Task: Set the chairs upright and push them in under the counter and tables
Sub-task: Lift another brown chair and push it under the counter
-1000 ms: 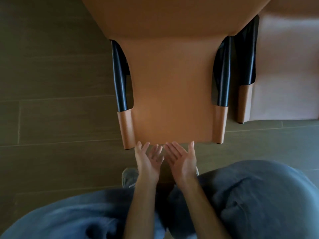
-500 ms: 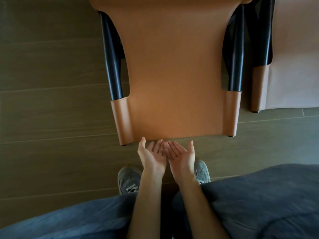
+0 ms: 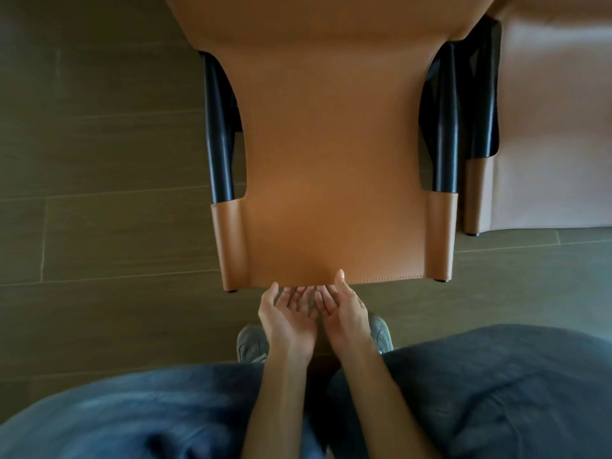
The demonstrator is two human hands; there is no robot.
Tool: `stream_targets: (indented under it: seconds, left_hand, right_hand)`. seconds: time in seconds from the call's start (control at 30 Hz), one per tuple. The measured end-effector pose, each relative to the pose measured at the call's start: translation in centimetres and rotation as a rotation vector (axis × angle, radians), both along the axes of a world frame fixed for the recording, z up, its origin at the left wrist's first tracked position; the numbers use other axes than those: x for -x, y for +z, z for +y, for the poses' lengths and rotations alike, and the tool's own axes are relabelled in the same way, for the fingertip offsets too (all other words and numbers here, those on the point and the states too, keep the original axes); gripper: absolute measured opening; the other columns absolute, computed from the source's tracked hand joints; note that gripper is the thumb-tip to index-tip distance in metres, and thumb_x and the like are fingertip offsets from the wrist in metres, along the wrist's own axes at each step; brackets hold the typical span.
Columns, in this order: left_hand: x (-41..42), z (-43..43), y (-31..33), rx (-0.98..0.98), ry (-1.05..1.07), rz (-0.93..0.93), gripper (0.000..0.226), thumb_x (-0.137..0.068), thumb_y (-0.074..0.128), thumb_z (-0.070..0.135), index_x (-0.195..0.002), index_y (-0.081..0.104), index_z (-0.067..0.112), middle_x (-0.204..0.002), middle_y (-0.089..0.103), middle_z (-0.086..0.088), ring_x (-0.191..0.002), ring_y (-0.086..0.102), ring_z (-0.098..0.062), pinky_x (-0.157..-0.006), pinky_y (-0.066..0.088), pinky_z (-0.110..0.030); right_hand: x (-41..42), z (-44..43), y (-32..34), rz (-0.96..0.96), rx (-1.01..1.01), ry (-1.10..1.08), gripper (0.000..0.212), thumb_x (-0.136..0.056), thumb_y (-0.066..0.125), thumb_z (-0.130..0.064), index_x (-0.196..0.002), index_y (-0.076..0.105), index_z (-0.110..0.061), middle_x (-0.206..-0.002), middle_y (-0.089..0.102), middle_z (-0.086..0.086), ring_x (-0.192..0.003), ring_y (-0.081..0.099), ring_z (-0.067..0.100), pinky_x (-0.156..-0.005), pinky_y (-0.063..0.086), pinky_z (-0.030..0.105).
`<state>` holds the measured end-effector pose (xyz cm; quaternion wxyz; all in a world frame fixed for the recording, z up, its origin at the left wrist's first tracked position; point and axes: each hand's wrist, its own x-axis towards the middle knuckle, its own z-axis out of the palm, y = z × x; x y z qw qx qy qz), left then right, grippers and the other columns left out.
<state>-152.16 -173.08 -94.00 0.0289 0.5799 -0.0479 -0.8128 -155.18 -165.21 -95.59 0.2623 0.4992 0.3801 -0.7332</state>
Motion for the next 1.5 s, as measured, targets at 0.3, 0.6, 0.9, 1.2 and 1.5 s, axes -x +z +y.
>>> stream_targets:
  seconds: [0.3, 0.6, 0.9, 1.2, 1.5]
  left_hand:
    - [3.4, 0.1, 23.9, 0.734, -0.433, -0.053, 0.030, -0.096, 0.050, 0.011, -0.122, 0.064, 0.015, -0.118, 0.070, -0.001, -0.110, 0.065, -0.010, -0.099, 0.046, -0.029]
    - [12.8, -0.9, 36.0, 1.904, -1.428, -0.188, 0.078, -0.095, 0.053, 0.026, -0.156, 0.005, 0.021, -0.164, -0.006, -0.004, -0.150, -0.010, -0.022, -0.119, 0.007, -0.055]
    - [23.6, -7.0, 45.7, 2.063, -1.552, -0.167, 0.113, -0.071, 0.063, -0.007, -0.155, -0.006, 0.023, -0.163, -0.012, -0.003, -0.149, -0.011, -0.024, -0.118, 0.014, -0.056]
    - [36.8, -12.2, 52.8, 2.112, -1.539, -0.144, 0.114, -0.069, 0.071, 0.002, -0.156, -0.001, 0.024, -0.164, -0.003, -0.002, -0.150, -0.009, -0.023, -0.118, 0.017, -0.053]
    - [52.5, -17.7, 59.3, 2.051, -1.573, -0.129, 0.122, -0.063, 0.080, 0.011, -0.156, 0.003, 0.024, -0.163, 0.004, -0.001, -0.150, -0.010, -0.020, -0.117, 0.020, -0.056]
  right_hand:
    - [6.5, -0.9, 21.3, 0.155, 0.128, 0.058, 0.013, -0.092, 0.064, -0.015, -0.091, 0.051, -0.012, -0.074, 0.063, 0.003, -0.076, 0.067, 0.016, -0.078, 0.056, 0.028]
    - [17.5, -2.1, 40.1, 0.173, 0.346, 0.096, 0.044, -0.096, 0.053, -0.020, -0.132, 0.046, 0.004, -0.127, 0.061, 0.022, -0.114, 0.062, 0.030, -0.107, 0.041, 0.043]
    - [28.4, -5.9, 51.6, 0.354, 0.322, 0.235, 0.042, -0.101, 0.045, -0.027, -0.134, 0.050, -0.001, -0.128, 0.062, 0.014, -0.119, 0.059, 0.022, -0.109, 0.039, 0.038]
    - [40.7, -9.1, 60.4, 1.239, -1.225, 1.069, 0.059, -0.083, 0.042, -0.015, -0.141, 0.043, -0.018, -0.149, 0.042, 0.004, -0.142, 0.029, 0.018, -0.114, 0.029, 0.035]
    - [56.7, -13.3, 61.6, 1.209, -1.542, 1.664, 0.110, -0.064, 0.076, -0.003, -0.152, 0.010, -0.010, -0.158, 0.019, 0.014, -0.147, 0.009, 0.030, -0.120, 0.005, 0.046]
